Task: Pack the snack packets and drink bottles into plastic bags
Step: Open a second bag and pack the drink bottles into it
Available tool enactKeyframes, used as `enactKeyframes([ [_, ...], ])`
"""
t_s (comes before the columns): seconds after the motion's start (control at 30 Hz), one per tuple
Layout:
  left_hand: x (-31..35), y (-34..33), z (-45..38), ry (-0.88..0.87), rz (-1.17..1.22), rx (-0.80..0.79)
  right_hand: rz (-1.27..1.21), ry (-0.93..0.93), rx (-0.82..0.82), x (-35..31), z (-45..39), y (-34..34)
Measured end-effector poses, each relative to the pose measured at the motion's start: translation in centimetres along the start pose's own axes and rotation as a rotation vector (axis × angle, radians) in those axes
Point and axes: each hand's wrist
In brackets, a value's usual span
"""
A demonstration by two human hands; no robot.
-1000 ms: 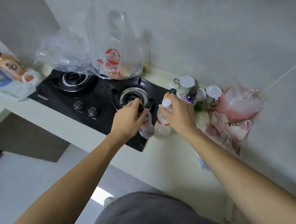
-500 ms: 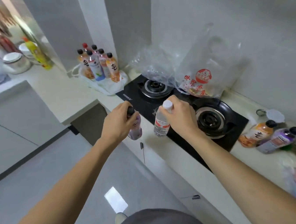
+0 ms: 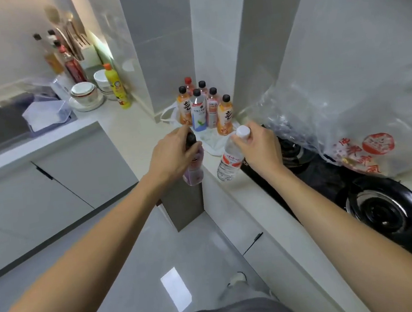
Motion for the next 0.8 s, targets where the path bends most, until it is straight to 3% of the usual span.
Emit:
enactKeyframes([
  [0.4,-7.3,-9.5,-17.3,0.016,-0.009,-0.119,-0.005,-0.05,0.04,3.5,-13.9,-13.3],
  [0.8,-12.7,-20.0,-24.9,-0.088,0.059,-0.37,0.088,-0.186,-0.042,6.5,-17.0,-21.0],
])
Point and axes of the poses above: each hand's wrist, its own z-axis away from the middle knuckle, its own y-axis out of the back of the hand, x = y × z, and after that the axes turned 12 degrees about x, right-handed
